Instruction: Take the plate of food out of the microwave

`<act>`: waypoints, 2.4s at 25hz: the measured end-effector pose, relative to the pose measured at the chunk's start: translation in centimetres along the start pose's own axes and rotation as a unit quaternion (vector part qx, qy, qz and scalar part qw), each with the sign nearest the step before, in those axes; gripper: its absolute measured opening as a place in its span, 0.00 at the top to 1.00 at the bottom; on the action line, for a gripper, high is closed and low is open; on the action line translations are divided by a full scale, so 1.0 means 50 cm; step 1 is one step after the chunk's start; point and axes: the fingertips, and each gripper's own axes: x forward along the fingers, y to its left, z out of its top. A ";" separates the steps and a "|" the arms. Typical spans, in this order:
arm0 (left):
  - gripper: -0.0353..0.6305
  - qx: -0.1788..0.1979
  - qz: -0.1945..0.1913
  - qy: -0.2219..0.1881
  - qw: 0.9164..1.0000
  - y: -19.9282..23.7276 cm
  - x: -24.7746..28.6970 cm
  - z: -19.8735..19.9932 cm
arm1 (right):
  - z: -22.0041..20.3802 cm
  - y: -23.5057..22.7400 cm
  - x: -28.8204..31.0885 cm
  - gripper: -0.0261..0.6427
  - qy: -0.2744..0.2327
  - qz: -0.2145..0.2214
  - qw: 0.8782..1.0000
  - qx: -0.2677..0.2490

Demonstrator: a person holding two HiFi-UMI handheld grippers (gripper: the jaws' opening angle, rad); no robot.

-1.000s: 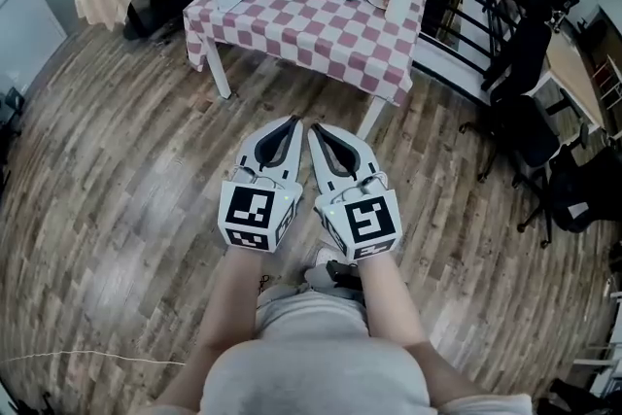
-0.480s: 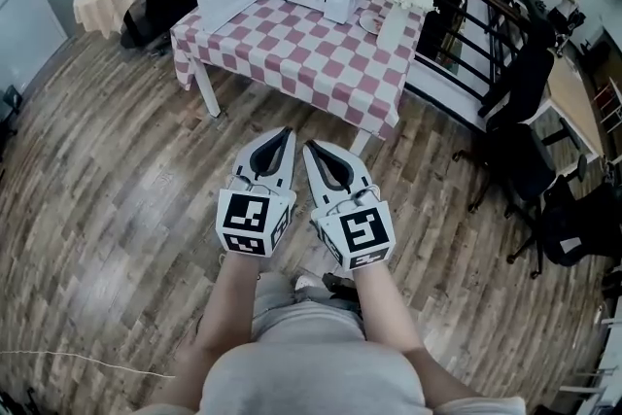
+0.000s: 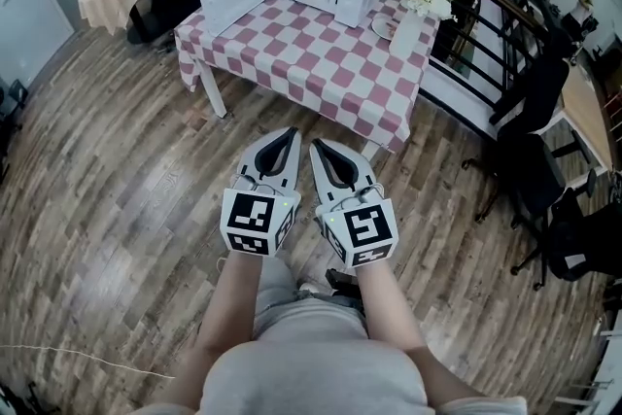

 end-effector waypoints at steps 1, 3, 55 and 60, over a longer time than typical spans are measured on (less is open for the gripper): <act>0.94 0.000 -0.001 0.000 1.000 0.011 0.013 0.000 | 0.000 -0.006 0.015 0.93 0.001 -0.001 1.000 0.000; 0.94 -0.002 -0.003 -0.001 1.000 0.034 0.040 0.002 | 0.001 -0.020 0.046 0.93 0.001 -0.003 1.000 0.000; 0.94 -0.011 -0.100 0.021 0.995 0.450 0.670 -0.039 | -0.078 -0.388 0.704 0.93 0.018 -0.079 0.996 0.036; 0.94 -0.010 -0.095 0.024 0.995 0.484 0.756 -0.034 | -0.084 -0.450 0.762 0.93 0.021 -0.078 0.996 0.038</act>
